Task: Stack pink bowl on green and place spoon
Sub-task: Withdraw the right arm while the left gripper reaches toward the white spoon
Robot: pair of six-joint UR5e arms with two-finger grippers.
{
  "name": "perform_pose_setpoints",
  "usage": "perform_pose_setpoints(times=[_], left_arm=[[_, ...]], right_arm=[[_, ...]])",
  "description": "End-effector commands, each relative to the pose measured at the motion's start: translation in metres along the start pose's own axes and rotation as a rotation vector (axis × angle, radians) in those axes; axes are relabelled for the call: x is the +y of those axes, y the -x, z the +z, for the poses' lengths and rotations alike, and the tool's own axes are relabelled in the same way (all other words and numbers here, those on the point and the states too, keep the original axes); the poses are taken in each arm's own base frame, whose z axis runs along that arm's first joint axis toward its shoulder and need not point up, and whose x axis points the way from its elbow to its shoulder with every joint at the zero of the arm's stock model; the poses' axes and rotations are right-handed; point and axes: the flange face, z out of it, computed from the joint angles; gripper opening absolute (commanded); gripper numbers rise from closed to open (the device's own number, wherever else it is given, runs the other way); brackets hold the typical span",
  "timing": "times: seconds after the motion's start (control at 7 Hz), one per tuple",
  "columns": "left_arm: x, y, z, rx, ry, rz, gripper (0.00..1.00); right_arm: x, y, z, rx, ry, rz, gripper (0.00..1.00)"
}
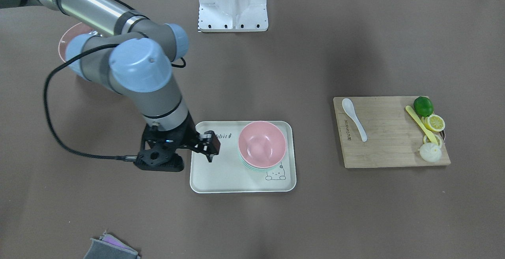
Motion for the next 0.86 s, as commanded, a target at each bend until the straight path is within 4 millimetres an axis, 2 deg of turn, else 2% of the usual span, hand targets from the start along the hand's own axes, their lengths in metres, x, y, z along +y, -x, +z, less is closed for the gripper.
perform_pose_setpoints(times=[0.0,0.14,0.29,0.43,0.57,0.71], left_arm=[[0.01,-0.105,0.085,-0.047,0.02,-0.142,0.98],[0.033,-0.155,0.132,-0.077,0.017,-0.175,0.98],[0.06,-0.194,0.182,-0.127,-0.009,-0.172,0.98],[0.073,-0.221,0.219,-0.154,-0.024,-0.179,0.98],[0.08,-0.226,0.239,-0.158,-0.023,-0.171,0.98],[0.084,-0.224,0.245,-0.141,-0.036,-0.159,0.94]], right_arm=[[0.028,-0.126,-0.031,0.047,-0.013,-0.075,1.0],[0.032,-0.183,-0.042,0.082,-0.012,-0.119,1.0],[0.045,-0.242,-0.049,0.123,-0.008,-0.058,1.0],[0.058,-0.287,-0.06,0.148,-0.008,-0.003,1.0],[0.079,-0.329,-0.059,0.176,0.02,-0.033,1.0],[0.099,-0.366,-0.066,0.204,0.031,-0.053,1.0]])
